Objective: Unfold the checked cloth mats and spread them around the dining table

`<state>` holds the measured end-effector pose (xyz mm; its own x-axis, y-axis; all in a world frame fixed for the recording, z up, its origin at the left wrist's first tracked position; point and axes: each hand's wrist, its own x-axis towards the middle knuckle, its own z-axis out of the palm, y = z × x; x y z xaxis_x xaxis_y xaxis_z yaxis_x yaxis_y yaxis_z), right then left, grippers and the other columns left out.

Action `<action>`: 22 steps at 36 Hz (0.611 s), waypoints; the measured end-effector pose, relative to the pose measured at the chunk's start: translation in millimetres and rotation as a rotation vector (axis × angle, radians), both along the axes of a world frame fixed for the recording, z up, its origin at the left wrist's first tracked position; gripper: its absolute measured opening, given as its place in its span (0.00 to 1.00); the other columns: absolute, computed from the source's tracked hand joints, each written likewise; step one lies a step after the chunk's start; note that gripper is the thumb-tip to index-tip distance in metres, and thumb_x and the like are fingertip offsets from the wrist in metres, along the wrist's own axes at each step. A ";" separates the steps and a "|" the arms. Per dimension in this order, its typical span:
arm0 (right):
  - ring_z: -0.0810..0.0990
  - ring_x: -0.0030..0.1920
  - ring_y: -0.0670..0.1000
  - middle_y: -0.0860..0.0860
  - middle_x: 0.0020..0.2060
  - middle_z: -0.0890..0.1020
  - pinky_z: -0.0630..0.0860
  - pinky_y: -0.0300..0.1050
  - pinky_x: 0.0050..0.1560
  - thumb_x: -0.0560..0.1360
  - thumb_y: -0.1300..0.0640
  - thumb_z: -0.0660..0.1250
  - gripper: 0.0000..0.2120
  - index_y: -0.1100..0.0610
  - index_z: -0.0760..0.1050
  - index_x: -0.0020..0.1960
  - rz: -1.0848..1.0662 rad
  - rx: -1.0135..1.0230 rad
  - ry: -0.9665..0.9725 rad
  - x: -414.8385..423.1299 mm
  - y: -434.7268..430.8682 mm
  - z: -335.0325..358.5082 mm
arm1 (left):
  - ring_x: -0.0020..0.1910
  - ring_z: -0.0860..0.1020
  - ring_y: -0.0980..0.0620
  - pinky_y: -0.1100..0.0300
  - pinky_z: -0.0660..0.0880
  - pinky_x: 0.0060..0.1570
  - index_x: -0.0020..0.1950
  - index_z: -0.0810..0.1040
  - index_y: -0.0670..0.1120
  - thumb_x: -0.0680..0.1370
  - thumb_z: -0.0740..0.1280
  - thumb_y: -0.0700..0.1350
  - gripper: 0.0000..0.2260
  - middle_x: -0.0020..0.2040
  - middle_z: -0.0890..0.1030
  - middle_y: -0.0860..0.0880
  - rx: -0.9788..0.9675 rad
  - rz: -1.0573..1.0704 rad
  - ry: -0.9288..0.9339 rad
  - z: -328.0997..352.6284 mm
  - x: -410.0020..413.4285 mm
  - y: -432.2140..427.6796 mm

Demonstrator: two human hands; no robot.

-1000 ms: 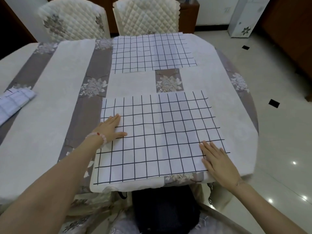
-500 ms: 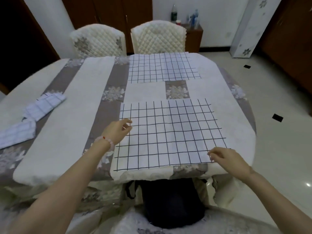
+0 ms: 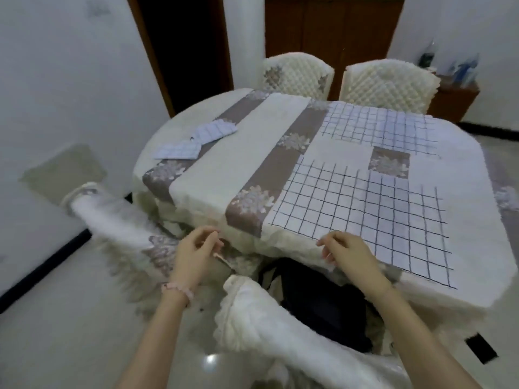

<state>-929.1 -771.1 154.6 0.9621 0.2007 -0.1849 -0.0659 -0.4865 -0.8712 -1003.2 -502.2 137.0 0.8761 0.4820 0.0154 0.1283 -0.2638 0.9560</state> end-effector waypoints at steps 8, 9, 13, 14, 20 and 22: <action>0.77 0.32 0.43 0.49 0.30 0.79 0.75 0.40 0.38 0.77 0.55 0.60 0.12 0.51 0.78 0.38 0.547 0.076 0.017 -107.4 108.4 8.8 | 0.38 0.77 0.51 0.64 0.75 0.40 0.44 0.79 0.47 0.79 0.63 0.41 0.07 0.37 0.79 0.47 -0.272 0.436 0.162 -43.1 -171.5 -11.9; 0.77 0.33 0.44 0.48 0.30 0.79 0.75 0.41 0.40 0.77 0.54 0.60 0.12 0.49 0.76 0.37 0.644 0.058 0.011 -124.8 119.2 7.1 | 0.40 0.77 0.50 0.62 0.75 0.41 0.46 0.79 0.46 0.79 0.63 0.42 0.06 0.39 0.80 0.46 -0.306 0.463 0.212 -53.3 -191.7 -14.6; 0.78 0.36 0.45 0.44 0.33 0.79 0.74 0.39 0.42 0.78 0.53 0.60 0.11 0.51 0.78 0.41 1.004 -0.071 0.046 -184.5 144.7 -15.5 | 0.41 0.78 0.49 0.61 0.74 0.41 0.52 0.78 0.43 0.79 0.63 0.45 0.08 0.42 0.80 0.44 -0.458 0.560 0.394 -93.6 -261.6 -31.4; 0.78 0.36 0.44 0.44 0.33 0.79 0.74 0.38 0.41 0.78 0.54 0.60 0.11 0.54 0.79 0.43 1.053 -0.087 0.096 -195.5 148.0 -26.1 | 0.41 0.78 0.49 0.61 0.74 0.40 0.51 0.78 0.42 0.79 0.63 0.45 0.08 0.43 0.81 0.43 -0.506 0.594 0.443 -104.7 -277.8 -36.1; 0.74 0.24 0.37 0.50 0.30 0.76 0.67 0.27 0.28 0.79 0.62 0.59 0.09 0.60 0.76 0.43 1.118 -0.207 0.468 -224.8 152.9 -105.6 | 0.33 0.75 0.48 0.61 0.69 0.33 0.48 0.76 0.40 0.78 0.64 0.42 0.06 0.37 0.78 0.43 -0.770 0.831 0.678 -162.8 -368.8 -66.6; 0.73 0.23 0.38 0.50 0.29 0.75 0.66 0.27 0.27 0.79 0.63 0.58 0.11 0.59 0.75 0.40 1.102 -0.307 0.506 -224.7 151.6 -127.9 | 0.30 0.73 0.48 0.63 0.66 0.31 0.48 0.76 0.38 0.78 0.64 0.39 0.04 0.34 0.77 0.43 -0.803 0.900 0.713 -172.9 -394.5 -77.0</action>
